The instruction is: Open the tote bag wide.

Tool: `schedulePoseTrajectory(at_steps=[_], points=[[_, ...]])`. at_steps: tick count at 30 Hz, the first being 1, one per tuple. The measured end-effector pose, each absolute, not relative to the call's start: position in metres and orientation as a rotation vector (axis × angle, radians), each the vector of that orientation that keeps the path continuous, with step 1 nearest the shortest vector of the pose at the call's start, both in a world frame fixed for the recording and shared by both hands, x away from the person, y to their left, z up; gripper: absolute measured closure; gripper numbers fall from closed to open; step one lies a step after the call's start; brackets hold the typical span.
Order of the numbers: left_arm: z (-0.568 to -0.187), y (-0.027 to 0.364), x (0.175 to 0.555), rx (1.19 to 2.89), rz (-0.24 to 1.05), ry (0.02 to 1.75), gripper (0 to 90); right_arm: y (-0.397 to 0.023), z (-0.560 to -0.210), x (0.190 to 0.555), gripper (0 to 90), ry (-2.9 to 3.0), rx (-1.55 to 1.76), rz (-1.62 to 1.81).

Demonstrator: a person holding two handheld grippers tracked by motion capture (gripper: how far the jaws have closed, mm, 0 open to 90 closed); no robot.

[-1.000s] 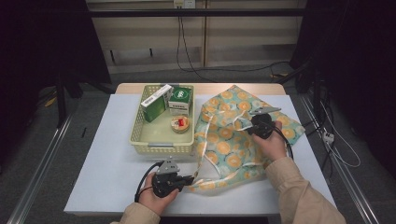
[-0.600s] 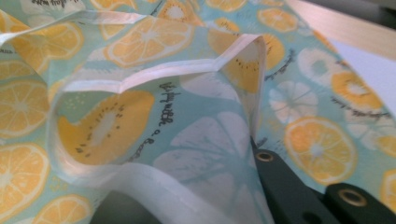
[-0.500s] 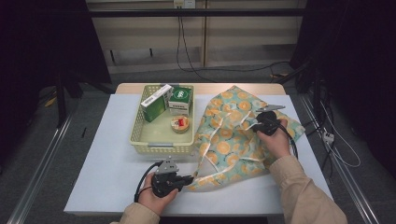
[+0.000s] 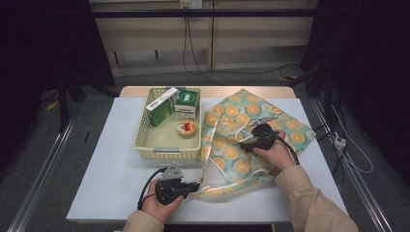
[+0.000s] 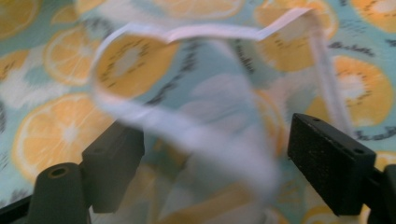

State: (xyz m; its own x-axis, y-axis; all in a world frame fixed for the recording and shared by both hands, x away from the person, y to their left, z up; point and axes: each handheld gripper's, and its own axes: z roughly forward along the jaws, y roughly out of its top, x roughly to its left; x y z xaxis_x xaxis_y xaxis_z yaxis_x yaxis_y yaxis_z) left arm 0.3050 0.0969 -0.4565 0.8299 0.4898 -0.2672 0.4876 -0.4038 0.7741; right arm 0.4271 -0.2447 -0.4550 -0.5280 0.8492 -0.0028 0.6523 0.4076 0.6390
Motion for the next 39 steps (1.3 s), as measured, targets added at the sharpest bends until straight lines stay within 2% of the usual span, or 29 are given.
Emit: schedulePoseTrajectory(at_steps=[2,8,9,10,12,13,15,17,22,27,39], points=[[-0.456,0.097,0.305,2.063,0.004,0.718,90.0,-0.244,-0.457,0.423,15.2,2.341,1.281,0.832],[-0.457,0.096,0.305,2.064,0.004,0.715,90.0,-0.264,-0.456,0.42,20.0,2.306,1.321,0.804],[-0.457,0.096,0.305,2.061,0.006,0.719,90.0,-0.268,-0.456,0.42,23.0,2.302,1.334,0.816],[-0.457,0.096,0.305,2.064,0.004,0.719,90.0,-0.271,-0.456,0.419,29.0,2.303,1.341,0.838],[-0.458,0.095,0.305,2.066,0.003,0.722,90.0,-0.273,-0.457,0.418,34.2,2.291,1.345,0.854],[-0.458,0.095,0.305,2.067,0.007,0.722,90.0,-0.273,-0.456,0.419,40.3,2.294,1.34,0.858],[-0.458,0.094,0.305,2.069,0.005,0.723,90.0,-0.273,-0.455,0.42,58.3,2.286,1.337,0.872],[-0.458,0.094,0.305,2.069,0.006,0.723,90.0,-0.272,-0.455,0.422,63.9,2.274,1.35,0.871],[-0.458,0.092,0.304,2.067,0.008,0.719,90.0,-0.272,-0.453,0.427,87.5,2.259,1.382,0.848],[-0.458,0.089,0.305,2.065,0.001,0.706,90.0,-0.271,-0.445,0.428,90.0,2.253,1.386,0.822],[-0.452,0.08,0.307,2.033,0.021,0.69,89.7,-0.28,-0.381,0.423,90.0,2.138,1.332,0.961]])
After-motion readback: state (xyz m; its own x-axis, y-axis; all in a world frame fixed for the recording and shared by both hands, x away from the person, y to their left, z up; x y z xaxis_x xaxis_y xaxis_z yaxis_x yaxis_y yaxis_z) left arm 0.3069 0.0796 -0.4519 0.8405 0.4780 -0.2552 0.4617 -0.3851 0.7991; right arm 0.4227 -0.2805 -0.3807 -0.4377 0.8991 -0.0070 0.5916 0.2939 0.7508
